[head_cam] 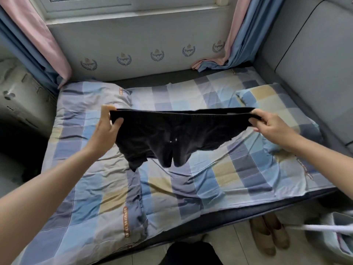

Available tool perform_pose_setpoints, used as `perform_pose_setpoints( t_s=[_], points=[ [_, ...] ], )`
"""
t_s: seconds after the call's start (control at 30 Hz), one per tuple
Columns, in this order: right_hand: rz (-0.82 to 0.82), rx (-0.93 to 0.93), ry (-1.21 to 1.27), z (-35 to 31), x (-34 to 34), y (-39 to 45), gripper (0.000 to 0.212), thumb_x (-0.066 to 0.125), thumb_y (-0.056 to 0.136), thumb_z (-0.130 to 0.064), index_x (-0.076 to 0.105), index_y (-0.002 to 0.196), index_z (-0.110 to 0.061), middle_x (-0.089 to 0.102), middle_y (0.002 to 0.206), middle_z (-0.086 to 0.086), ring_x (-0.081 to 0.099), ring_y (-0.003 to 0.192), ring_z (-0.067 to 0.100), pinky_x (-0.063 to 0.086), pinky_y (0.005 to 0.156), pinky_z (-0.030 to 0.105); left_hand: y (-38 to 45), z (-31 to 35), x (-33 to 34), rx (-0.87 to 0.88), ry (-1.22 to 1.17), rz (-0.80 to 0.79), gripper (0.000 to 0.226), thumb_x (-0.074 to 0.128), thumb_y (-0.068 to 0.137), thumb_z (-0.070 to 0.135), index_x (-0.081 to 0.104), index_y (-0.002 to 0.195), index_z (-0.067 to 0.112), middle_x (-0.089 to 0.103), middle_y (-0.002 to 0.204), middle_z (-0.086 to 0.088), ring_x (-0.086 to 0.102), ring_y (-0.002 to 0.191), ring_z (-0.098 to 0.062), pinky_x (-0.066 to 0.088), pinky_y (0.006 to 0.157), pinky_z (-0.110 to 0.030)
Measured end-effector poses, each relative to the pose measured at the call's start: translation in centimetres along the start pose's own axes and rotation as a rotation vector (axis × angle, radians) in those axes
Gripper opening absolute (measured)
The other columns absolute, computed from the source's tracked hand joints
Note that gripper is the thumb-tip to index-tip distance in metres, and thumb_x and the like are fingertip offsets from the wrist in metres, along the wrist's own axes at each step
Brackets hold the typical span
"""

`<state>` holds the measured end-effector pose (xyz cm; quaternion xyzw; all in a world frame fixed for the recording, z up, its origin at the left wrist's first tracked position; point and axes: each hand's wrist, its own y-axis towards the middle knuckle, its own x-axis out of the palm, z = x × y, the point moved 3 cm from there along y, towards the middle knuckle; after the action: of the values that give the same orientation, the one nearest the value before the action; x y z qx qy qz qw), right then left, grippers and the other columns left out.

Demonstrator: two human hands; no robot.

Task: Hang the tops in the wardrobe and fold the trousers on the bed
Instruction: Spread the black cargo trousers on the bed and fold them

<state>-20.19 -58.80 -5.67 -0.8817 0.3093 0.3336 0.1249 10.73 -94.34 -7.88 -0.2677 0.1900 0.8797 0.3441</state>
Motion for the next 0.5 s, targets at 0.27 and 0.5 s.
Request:
perform_pose_setpoints(
  t_s=[0.27, 0.5],
  points=[
    [0.003, 0.075, 0.038, 5.2, 0.9, -2.4, 0.042, 0.047, 0.096, 0.000, 0.044, 0.099, -0.042, 0.052, 0.075, 0.004, 0.051, 0.063, 0.002, 0.042, 0.060, 0.016, -4.4, -1.8, 4.0, -0.130, 0.051, -0.240, 0.026, 0.047, 0.101, 0.028, 0.045, 0.116, 0.049, 0.066, 0.091, -0.005, 0.064, 0.078, -0.021, 0.050, 0.063, -0.035],
    [-0.127, 0.190, 0.186, 10.6, -2.6, -0.7, 0.020, 0.063, 0.090, -0.024, 0.058, 0.108, -0.032, 0.053, 0.055, 0.023, 0.048, 0.055, 0.021, 0.038, 0.056, 0.032, -5.8, -0.4, 7.9, -0.213, 0.169, -0.361, 0.037, 0.077, 0.082, 0.025, 0.057, 0.106, 0.045, 0.067, 0.092, 0.015, 0.060, 0.085, 0.000, 0.040, 0.072, -0.004]
  ],
)
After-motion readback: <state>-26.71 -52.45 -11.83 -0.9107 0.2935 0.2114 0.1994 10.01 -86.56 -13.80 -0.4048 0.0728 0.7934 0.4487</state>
